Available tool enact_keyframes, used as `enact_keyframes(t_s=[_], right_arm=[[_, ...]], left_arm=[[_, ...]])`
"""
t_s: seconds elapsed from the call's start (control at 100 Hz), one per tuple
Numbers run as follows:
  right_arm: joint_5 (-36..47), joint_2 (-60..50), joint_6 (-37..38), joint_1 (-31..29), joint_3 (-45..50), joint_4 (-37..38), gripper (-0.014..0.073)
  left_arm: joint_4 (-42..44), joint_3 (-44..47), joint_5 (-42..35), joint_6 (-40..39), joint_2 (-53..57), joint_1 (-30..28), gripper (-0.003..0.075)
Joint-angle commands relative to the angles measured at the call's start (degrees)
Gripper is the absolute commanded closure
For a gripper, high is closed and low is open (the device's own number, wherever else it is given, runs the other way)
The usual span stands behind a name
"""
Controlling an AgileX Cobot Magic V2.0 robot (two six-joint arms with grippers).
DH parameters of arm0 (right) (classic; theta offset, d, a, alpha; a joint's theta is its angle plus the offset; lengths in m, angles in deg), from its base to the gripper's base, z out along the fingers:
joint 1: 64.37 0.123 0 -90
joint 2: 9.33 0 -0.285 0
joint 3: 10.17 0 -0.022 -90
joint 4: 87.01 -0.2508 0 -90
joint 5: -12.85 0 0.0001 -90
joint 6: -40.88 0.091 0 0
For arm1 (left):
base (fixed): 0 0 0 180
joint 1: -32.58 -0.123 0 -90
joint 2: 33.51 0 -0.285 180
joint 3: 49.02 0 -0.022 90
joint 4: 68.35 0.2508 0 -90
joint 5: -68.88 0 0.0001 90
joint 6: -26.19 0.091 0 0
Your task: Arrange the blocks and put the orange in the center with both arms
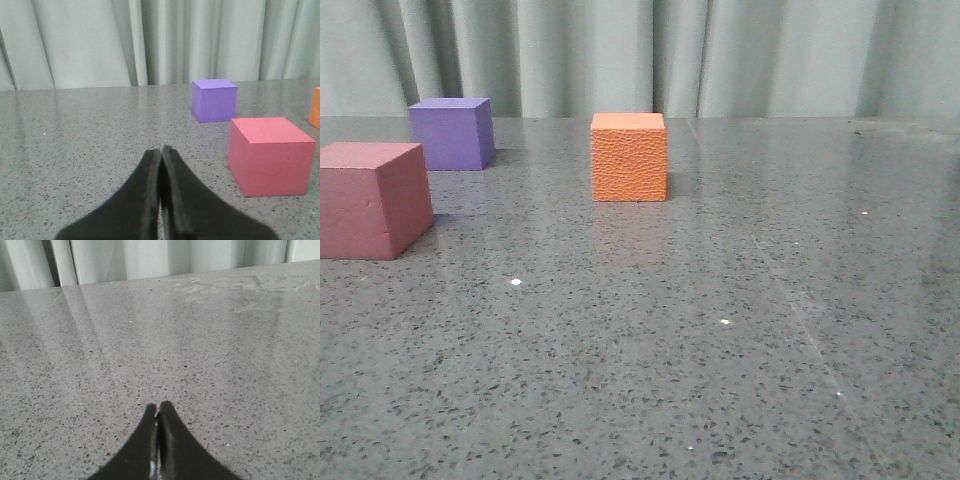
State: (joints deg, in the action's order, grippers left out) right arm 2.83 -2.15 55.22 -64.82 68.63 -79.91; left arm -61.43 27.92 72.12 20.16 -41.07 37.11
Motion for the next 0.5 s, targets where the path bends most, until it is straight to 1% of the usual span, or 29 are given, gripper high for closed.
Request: enact_keyframes(t_s=[0.0, 0.12, 0.2, 0.26, 0.33, 0.41, 0.49], right_arm=[[4.85, -1.4, -0.46, -0.3, -0.8, 0.11, 0.0662], [4.85, -1.4, -0.46, -0.3, -0.8, 0.11, 0.0662], [4.85, -1.4, -0.46, -0.3, -0.8, 0.11, 0.0662], [4.85, -1.4, -0.46, -0.3, -0.8, 0.11, 0.0662], [4.85, -1.4, -0.46, -0.3, -0.8, 0.11, 0.0662], [4.85, -1.4, -0.46, -0.3, -0.8, 0.11, 0.0662], [4.85, -1.4, -0.46, -0.3, -0.8, 0.11, 0.0662]], left_arm=[[-0.41, 3.03, -6.42, -0.05, 1.88, -0.14, 0.0739], [-0.41, 3.03, -10.5, -0.05, 1.88, -0.14, 0.0739], [-0.41, 2.91, -15.47, -0.05, 1.88, -0.14, 0.0739], [-0.41, 1.85, -16.64, -0.05, 1.88, -0.14, 0.0739], [-0.41, -1.06, -13.94, -0.05, 1.68, -0.14, 0.0739], [-0.41, -5.98, -7.32, -0.05, 0.08, -0.14, 0.0739], [-0.55, -12.85, -0.73, -0.05, -2.92, -0.14, 0.0739]])
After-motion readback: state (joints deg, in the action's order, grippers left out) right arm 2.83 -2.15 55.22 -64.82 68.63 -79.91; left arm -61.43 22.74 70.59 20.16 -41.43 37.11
